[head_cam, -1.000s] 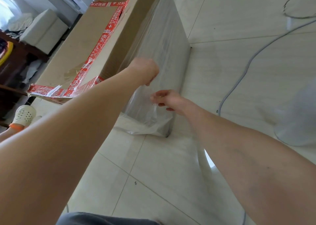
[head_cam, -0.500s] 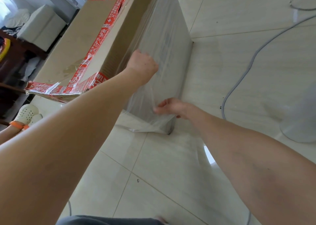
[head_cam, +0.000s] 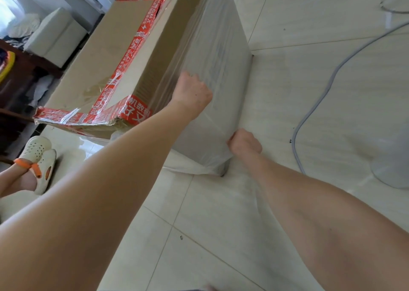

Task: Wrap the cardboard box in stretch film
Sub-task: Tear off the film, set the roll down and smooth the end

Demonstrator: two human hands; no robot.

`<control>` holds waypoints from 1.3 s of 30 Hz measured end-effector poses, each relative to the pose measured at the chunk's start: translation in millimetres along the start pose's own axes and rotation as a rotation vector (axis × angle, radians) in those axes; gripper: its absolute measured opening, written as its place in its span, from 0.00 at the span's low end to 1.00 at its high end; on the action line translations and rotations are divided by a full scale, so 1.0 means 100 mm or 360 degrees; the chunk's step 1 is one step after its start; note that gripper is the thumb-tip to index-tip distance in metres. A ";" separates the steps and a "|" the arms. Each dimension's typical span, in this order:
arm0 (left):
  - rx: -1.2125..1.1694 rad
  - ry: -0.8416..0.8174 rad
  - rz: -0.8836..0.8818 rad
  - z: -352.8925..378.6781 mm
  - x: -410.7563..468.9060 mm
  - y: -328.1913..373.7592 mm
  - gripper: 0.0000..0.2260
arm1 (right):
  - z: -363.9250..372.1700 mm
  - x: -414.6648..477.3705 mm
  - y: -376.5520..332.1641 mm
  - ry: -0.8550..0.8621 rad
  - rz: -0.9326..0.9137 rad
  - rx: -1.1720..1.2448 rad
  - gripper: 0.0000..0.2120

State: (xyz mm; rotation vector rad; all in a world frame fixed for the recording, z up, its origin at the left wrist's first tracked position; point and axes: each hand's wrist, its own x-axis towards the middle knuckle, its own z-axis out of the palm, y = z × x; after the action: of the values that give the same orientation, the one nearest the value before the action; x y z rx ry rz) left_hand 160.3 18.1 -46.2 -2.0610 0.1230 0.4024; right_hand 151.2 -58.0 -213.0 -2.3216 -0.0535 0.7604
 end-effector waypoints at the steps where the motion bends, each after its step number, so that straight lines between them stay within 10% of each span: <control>1: -0.0002 0.0039 0.0032 -0.01 -0.01 -0.02 0.14 | -0.01 0.03 0.01 -0.0006 0.0044 0.0038 0.16; 7: 0.0138 0.0196 0.0346 -0.03 -0.07 -0.09 0.21 | -0.03 0.10 0.00 -0.0040 0.0131 0.0182 0.17; 11: 0.0285 -0.0237 0.0715 0.14 -0.29 0.15 0.29 | 0.00 0.12 0.00 -0.0028 0.0164 0.0179 0.16; 24: 0.0375 -0.0405 0.0260 0.35 -0.22 0.07 0.37 | 0.09 0.29 0.05 -0.0037 0.0246 0.0565 0.16; 30: 0.0267 -0.0373 0.0082 0.38 -0.18 0.26 0.35 | 0.14 -0.04 0.33 -0.0596 0.0643 0.1394 0.38; 35: 0.0209 -0.0310 0.0018 0.42 -0.16 0.34 0.35 | 0.46 -0.31 0.36 -0.1212 0.0577 0.1380 0.25; 39: 0.0188 -0.0286 0.0014 0.44 -0.16 0.33 0.35 | 0.63 -0.36 0.28 -0.1044 0.0303 0.1188 0.09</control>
State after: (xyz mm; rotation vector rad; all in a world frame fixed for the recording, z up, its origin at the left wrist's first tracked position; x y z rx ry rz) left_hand 126.6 37.9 -87.6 -1.8993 0.0462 0.5701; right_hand 83.2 -50.3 -249.3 -1.3267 0.1411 1.3407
